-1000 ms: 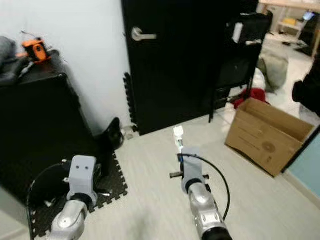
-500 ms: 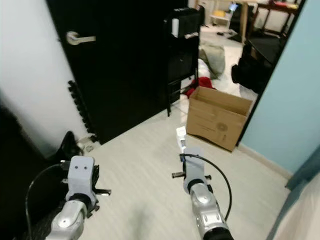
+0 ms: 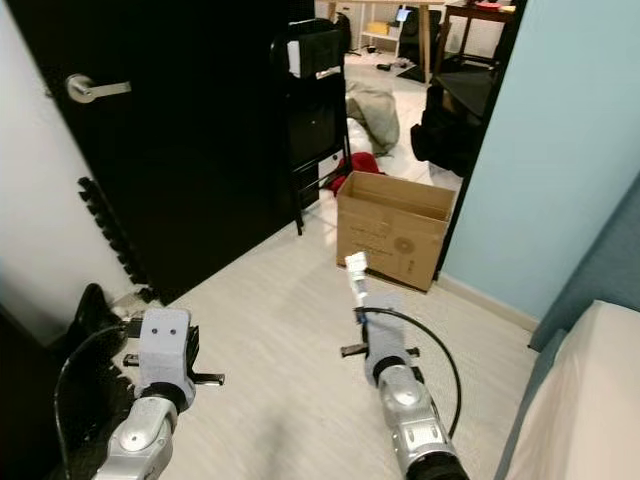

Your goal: Clean up the room

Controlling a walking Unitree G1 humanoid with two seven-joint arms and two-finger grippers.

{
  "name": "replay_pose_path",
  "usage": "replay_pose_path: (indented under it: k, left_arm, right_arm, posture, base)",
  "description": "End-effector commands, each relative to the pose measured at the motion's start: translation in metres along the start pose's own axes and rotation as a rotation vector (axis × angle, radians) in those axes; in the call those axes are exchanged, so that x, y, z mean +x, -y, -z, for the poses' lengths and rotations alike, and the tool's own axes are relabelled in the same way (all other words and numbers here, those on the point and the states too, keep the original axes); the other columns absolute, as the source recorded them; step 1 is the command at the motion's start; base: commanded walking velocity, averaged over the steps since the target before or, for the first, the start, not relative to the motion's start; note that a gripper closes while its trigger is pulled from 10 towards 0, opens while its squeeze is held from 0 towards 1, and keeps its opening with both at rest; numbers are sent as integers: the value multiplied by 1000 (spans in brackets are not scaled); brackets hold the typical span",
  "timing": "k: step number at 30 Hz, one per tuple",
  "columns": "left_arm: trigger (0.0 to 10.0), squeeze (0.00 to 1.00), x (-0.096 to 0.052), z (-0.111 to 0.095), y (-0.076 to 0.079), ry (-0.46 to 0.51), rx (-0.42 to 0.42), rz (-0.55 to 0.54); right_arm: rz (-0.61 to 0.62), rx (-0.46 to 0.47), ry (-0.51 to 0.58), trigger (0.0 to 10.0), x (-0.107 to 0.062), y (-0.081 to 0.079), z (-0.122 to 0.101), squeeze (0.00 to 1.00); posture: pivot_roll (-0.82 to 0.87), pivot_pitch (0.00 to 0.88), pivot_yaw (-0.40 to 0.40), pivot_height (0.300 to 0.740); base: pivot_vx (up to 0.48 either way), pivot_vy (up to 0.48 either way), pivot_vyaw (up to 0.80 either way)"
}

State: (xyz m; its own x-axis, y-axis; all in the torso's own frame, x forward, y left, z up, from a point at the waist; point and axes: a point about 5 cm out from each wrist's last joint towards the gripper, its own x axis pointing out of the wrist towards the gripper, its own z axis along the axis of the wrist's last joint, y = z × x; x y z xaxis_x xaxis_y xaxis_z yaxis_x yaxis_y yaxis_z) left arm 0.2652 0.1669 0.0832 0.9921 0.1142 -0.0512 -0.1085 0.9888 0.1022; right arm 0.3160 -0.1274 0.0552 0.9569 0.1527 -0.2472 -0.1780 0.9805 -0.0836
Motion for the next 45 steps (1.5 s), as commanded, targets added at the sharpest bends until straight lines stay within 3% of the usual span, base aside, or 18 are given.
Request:
replay_pose_path:
  k: [1,32,45]
  left_arm:
    - [10000,0,-2,3,-2,-8,6,-8]
    - [10000,0,-2,-1,-3,23,5,28]
    - [10000,0,-2,-1,-3,23,5,36]
  right_arm:
    - [0,4,-20,10000,-1,0,4,0]
    - [20,35,-22,10000,-1,1,5,0]
    - [32,38,-30,10000,-1,3,6,0]
  posture:
    - [-9,108,6,740]
    - [-2,106,12,740]
    - [-2,96,13,740]
  base:
    - [0,0,0]
    - [319,0,0]
    - [359,0,-774]
